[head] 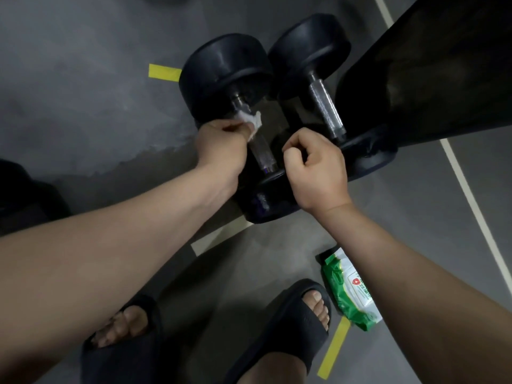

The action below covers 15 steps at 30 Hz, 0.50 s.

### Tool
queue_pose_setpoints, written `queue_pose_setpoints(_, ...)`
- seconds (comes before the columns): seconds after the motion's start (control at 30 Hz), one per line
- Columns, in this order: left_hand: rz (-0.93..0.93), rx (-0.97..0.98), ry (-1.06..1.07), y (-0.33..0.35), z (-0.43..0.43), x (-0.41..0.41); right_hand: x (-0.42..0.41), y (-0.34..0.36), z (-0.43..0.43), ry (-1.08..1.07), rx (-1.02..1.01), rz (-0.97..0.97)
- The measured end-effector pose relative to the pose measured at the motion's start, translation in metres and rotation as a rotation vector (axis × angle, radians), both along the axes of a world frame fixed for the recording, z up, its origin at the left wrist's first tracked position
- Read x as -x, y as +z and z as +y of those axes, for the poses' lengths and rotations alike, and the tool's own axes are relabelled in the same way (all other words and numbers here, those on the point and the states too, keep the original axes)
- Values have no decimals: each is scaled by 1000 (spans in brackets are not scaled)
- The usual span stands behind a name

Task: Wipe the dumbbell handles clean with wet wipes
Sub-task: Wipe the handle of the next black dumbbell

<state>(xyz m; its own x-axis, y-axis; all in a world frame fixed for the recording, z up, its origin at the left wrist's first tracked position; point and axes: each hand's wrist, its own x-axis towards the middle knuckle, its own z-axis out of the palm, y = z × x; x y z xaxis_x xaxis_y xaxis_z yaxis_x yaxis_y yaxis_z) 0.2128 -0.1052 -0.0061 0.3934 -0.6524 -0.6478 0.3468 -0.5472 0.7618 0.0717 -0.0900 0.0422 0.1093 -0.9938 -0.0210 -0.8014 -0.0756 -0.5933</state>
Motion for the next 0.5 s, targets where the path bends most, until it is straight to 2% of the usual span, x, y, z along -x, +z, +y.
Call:
queue_pose_setpoints(0.2, 85, -53, 258, 4, -27, 2, 0, 2, 1, -4, -4, 13)
queue_pose_setpoints(0.3, 137, -51, 301, -2, -28, 3, 0, 2, 1, -2, -2, 15)
queue_pose_setpoints(0.5, 128, -120, 332, -2, -34, 2, 0, 1, 1, 2, 4, 15)
